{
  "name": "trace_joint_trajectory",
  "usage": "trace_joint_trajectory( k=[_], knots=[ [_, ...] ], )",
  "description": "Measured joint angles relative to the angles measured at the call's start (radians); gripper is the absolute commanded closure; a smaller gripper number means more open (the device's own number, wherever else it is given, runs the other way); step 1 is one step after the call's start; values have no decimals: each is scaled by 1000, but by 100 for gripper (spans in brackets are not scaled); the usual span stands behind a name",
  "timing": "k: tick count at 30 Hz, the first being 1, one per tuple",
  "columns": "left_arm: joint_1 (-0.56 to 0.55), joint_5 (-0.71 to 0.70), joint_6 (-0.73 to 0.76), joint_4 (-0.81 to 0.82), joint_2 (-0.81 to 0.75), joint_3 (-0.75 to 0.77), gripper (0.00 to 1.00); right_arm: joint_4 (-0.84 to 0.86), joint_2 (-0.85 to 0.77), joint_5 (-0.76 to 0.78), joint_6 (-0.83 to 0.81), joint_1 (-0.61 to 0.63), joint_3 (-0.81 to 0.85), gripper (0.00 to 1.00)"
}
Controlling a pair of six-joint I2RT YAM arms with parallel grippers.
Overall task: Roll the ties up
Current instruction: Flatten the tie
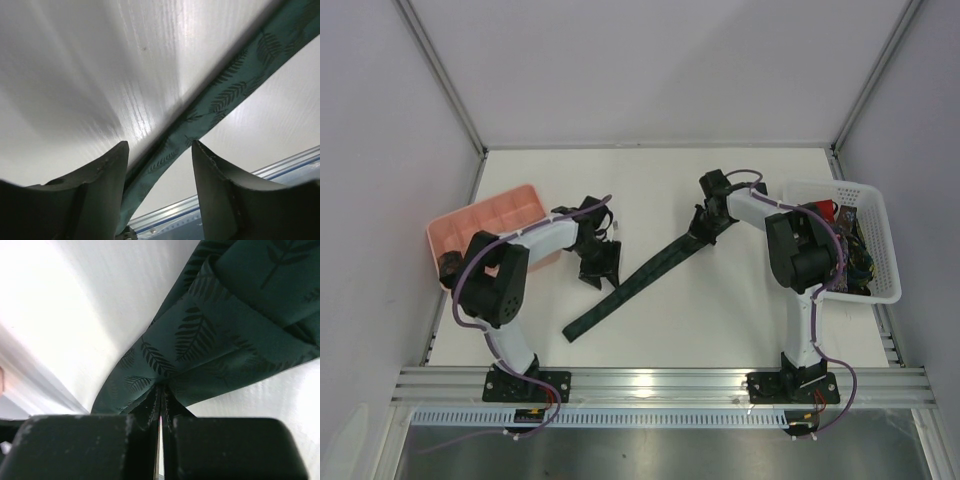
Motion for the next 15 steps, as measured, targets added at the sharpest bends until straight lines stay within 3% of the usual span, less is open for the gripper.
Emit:
trace_joint_trajectory(
  k=[8,15],
  knots=[
    [0,-52,-20,-44,-140,62,37,-87,-44,98,-67,-32,31,92],
    [0,-84,-82,-52,-335,9,43,-127,7,167,-101,-140,270,91]
  ],
)
